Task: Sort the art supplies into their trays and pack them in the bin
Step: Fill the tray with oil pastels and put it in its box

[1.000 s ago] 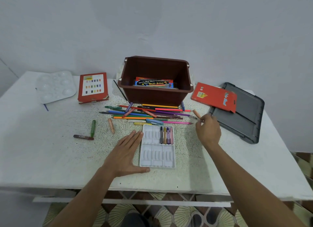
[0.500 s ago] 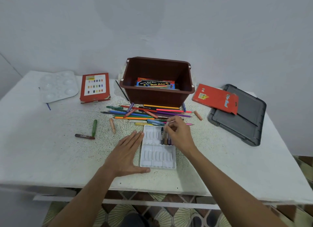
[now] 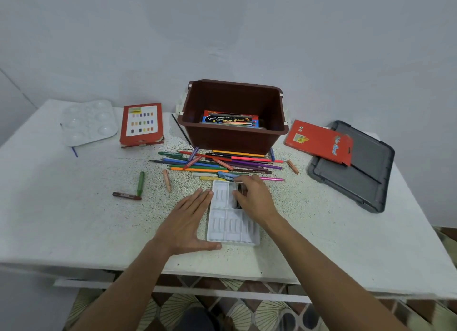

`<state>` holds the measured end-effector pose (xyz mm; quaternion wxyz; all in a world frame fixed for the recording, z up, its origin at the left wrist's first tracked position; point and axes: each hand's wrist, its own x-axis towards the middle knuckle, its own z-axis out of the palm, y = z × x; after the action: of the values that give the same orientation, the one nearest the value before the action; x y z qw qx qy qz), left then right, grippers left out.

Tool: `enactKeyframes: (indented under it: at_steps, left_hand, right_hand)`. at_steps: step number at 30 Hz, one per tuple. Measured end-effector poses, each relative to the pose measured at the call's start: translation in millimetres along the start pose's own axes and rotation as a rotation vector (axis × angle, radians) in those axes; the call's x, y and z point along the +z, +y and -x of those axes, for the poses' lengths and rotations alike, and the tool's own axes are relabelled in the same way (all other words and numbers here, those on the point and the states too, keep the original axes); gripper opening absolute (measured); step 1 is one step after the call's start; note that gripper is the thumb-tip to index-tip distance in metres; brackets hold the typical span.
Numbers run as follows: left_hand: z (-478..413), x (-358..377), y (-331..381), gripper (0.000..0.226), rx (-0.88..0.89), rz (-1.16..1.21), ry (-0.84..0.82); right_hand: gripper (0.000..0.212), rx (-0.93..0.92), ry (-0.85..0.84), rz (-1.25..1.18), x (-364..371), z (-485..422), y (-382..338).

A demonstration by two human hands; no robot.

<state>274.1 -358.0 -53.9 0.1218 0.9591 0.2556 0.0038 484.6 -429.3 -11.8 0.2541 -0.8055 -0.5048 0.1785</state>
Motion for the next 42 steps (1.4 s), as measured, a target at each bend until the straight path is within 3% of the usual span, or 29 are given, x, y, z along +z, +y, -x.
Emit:
enactKeyframes:
  at_steps: [9, 13, 18, 28, 42]
  left_hand:
    - [0.3, -0.1, -0.5, 0.128, 0.005, -0.024, -0.008]
    - [0.4, -0.7, -1.0, 0.128, 0.001, -0.026, -0.007]
    - [0.2, 0.9, -0.9, 0.128, 0.002, -0.004, -0.005]
    - [0.0, 1.4, -0.6, 0.128, -0.001, -0.016, -0.014]
    - [-0.4, 1.0, -0.2, 0.128, -0.005, -0.031, -0.028]
  right_hand:
    - [0.050, 0.045, 0.019, 0.252, 2.7, 1.0, 1.4]
    - [0.052, 0.125, 0.013, 0.196, 1.7, -0.6, 3.2]
    - [0.052, 0.090, 0.013, 0.174, 2.8, 1.5, 10.5]
    - [0.033, 0.098, 0.128, 0.086, -24.5, -6.5, 38.9]
    - [0.025, -0.082, 0.051, 0.217, -5.0, -38.7, 15.7]
